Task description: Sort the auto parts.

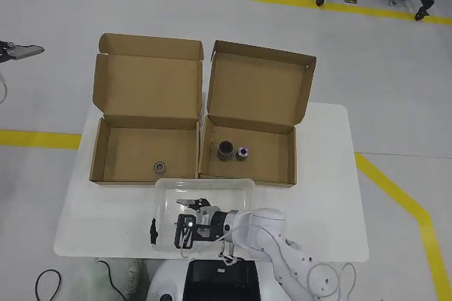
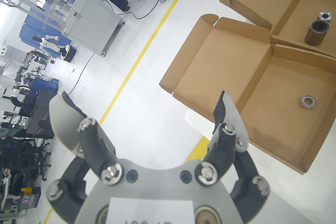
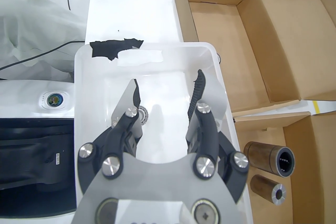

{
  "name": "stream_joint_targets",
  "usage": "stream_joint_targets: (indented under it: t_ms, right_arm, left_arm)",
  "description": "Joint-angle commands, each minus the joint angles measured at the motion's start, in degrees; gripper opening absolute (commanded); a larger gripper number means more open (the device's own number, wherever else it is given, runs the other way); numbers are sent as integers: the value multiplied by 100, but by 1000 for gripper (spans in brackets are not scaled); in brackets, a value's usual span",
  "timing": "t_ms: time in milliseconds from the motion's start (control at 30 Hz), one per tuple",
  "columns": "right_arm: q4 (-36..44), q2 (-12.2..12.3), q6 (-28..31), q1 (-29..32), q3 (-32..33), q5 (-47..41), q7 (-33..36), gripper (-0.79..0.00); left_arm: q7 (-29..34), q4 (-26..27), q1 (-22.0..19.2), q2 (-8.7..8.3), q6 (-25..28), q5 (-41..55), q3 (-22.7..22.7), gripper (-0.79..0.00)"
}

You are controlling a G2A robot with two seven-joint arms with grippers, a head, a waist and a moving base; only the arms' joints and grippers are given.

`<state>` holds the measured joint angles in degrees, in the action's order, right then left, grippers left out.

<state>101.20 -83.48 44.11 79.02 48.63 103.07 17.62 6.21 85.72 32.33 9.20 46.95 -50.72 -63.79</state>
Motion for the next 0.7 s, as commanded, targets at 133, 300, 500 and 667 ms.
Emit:
stream_joint_targets:
  t_ms: [133, 300, 500, 667]
  right_arm:
    - [1, 52, -36, 86, -8, -1, 287, -431]
    - [-194, 65, 66, 0, -94, -124, 473, -431]
    - [-539, 50, 77, -195, -235, -280, 697, -428]
    - [-825, -10, 8, -477, -498, -302, 855, -425]
  left_arm:
    - [0, 0, 0, 0, 0, 0, 0, 0]
    - [0, 0, 0, 0, 0, 0, 0, 0]
    - [0, 0, 0, 0, 0, 0, 0, 0]
    - [0, 0, 0, 0, 0, 0, 0, 0]
